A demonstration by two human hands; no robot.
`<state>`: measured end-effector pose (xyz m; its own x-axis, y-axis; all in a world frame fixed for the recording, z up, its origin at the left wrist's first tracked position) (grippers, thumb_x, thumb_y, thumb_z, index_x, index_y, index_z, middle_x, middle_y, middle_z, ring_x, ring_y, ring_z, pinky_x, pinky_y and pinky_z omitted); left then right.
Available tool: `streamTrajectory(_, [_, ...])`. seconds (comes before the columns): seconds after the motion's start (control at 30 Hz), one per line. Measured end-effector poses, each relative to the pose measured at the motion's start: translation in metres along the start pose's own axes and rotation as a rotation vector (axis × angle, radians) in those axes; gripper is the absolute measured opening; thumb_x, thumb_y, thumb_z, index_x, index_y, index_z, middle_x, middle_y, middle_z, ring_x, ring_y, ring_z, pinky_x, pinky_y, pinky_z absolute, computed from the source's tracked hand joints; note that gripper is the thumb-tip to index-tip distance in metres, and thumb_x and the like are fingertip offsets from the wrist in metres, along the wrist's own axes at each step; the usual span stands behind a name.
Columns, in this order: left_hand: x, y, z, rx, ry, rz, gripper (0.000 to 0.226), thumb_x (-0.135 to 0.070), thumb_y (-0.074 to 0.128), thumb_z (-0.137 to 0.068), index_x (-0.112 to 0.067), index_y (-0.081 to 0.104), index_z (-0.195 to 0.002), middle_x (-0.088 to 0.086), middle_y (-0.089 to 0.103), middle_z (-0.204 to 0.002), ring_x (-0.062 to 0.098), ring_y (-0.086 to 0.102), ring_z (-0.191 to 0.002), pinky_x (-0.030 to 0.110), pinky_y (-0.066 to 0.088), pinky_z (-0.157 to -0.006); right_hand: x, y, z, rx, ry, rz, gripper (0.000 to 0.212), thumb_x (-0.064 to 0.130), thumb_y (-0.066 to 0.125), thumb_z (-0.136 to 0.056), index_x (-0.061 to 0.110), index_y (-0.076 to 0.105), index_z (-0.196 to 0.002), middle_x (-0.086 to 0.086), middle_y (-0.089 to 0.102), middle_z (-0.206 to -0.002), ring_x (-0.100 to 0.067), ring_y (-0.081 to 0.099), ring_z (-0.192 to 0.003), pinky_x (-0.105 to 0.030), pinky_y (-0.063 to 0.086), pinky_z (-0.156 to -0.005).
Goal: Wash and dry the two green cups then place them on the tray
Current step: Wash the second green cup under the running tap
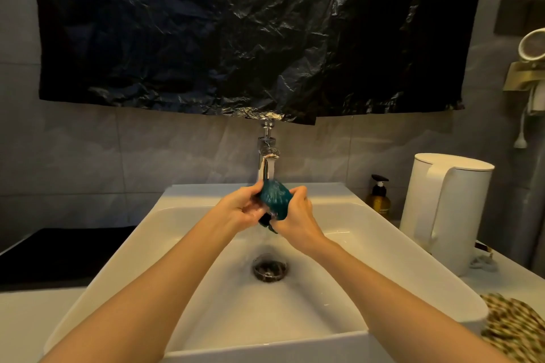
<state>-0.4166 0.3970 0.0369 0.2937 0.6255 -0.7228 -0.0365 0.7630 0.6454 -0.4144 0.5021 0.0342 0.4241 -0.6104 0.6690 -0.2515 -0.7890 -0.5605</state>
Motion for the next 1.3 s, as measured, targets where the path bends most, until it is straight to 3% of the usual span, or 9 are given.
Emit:
streamTrajectory(0.1, [-0.008, -0.003, -0.001, -0.023, 0.103, -0.102, 0.022, -0.018, 0.052, -0.096, 0.003, 0.058, -0.102, 0.015, 0.059, -0.119, 0.028, 0.055, -0.116, 0.041, 0.045, -0.086, -0.004, 0.008, -0.001, 0.136, 0.130, -0.193, 0.063, 0.024, 0.079, -0.066, 0.018, 0.028, -0.102, -0.009, 0.046, -0.111, -0.026, 0.054, -0.104, -0.031, 0.050, -0.072])
streamTrajectory(0.2, [-0.012, 0.000, -0.002, -0.010, 0.165, -0.205, 0.036, -0.022, 0.054, -0.094, 0.003, 0.054, -0.120, 0.019, 0.059, -0.121, 0.030, 0.058, -0.109, 0.040, 0.050, -0.085, -0.002, 0.014, 0.002, 0.267, 0.394, -0.685, 0.051, 0.024, 0.068, -0.083, 0.019, 0.030, -0.116, -0.012, 0.049, -0.119, -0.022, 0.058, -0.101, -0.043, 0.054, -0.085])
streamTrajectory(0.3, [-0.011, 0.006, 0.002, -0.003, 0.237, -0.406, 0.035, -0.028, 0.057, -0.092, 0.002, 0.060, -0.111, 0.016, 0.065, -0.104, 0.024, 0.062, -0.090, 0.031, 0.055, -0.070, -0.002, 0.014, 0.003, 0.280, 0.513, -0.878, 0.056, 0.051, 0.063, -0.085, 0.026, 0.032, -0.125, -0.006, 0.052, -0.119, -0.025, 0.059, -0.104, -0.050, 0.055, -0.082])
streamTrajectory(0.4, [-0.007, 0.011, 0.005, 0.016, 0.278, -0.525, 0.030, -0.033, 0.057, -0.091, -0.005, 0.064, -0.097, 0.009, 0.067, -0.093, 0.020, 0.063, -0.087, 0.027, 0.055, -0.070, -0.007, 0.015, 0.006, 0.234, 0.574, -0.896, 0.060, 0.059, 0.063, -0.081, 0.042, 0.024, -0.124, 0.000, 0.052, -0.111, -0.026, 0.058, -0.098, -0.050, 0.057, -0.076])
streamTrajectory(0.53, [0.000, 0.016, 0.005, 0.103, 0.258, -0.560, 0.024, -0.026, 0.055, -0.093, -0.006, 0.060, -0.105, 0.010, 0.066, -0.099, 0.021, 0.062, -0.095, 0.025, 0.054, -0.071, -0.011, 0.019, 0.010, 0.265, 0.740, -0.930, 0.058, 0.067, 0.052, -0.082, 0.017, 0.055, -0.111, -0.013, 0.061, -0.109, -0.026, 0.058, -0.098, -0.041, 0.054, -0.079])
streamTrajectory(0.63, [0.005, 0.015, 0.003, 0.116, 0.236, -0.594, 0.015, -0.020, 0.055, -0.094, -0.008, 0.057, -0.102, 0.010, 0.065, -0.103, 0.024, 0.060, -0.101, 0.029, 0.053, -0.079, -0.017, 0.019, 0.011, 0.251, 0.811, -0.898, 0.056, 0.066, 0.047, -0.085, 0.015, 0.055, -0.106, -0.014, 0.060, -0.104, -0.025, 0.056, -0.095, -0.038, 0.053, -0.076])
streamTrajectory(0.87, [0.001, -0.001, -0.010, -0.062, 0.274, -0.517, 0.042, -0.041, 0.051, -0.094, -0.006, 0.059, -0.115, 0.013, 0.065, -0.109, 0.024, 0.063, -0.097, 0.031, 0.055, -0.073, -0.010, 0.026, 0.003, 0.169, 0.591, -0.681, 0.033, 0.059, 0.036, -0.095, 0.037, 0.040, -0.119, -0.006, 0.055, -0.107, -0.021, 0.057, -0.089, -0.038, 0.054, -0.070])
streamTrajectory(1.07, [0.010, 0.006, -0.010, 0.059, 0.273, -0.778, 0.031, -0.028, 0.060, -0.090, -0.007, 0.058, -0.113, 0.013, 0.064, -0.114, 0.028, 0.059, -0.110, 0.036, 0.051, -0.093, -0.022, 0.026, 0.008, 0.192, 0.841, -0.872, 0.054, 0.065, 0.042, -0.088, 0.026, 0.047, -0.126, -0.015, 0.061, -0.112, -0.026, 0.059, -0.093, -0.037, 0.054, -0.066])
streamTrajectory(1.3, [0.009, 0.005, -0.011, 0.060, 0.253, -0.773, 0.033, -0.036, 0.056, -0.092, -0.009, 0.057, -0.112, 0.010, 0.064, -0.110, 0.024, 0.061, -0.101, 0.034, 0.053, -0.087, -0.018, 0.034, 0.008, 0.198, 0.820, -0.895, 0.056, 0.068, 0.041, -0.087, 0.026, 0.048, -0.124, -0.014, 0.061, -0.111, -0.026, 0.060, -0.094, -0.035, 0.054, -0.062])
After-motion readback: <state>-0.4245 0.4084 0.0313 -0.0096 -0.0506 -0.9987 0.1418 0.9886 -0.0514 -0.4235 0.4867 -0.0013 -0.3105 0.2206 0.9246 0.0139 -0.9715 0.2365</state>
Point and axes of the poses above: each hand's wrist, its own z-axis away from the middle knuckle, its own y-axis out of the palm, x = y × z, the point moved 7 cm from there along -z, towards the middle knuckle
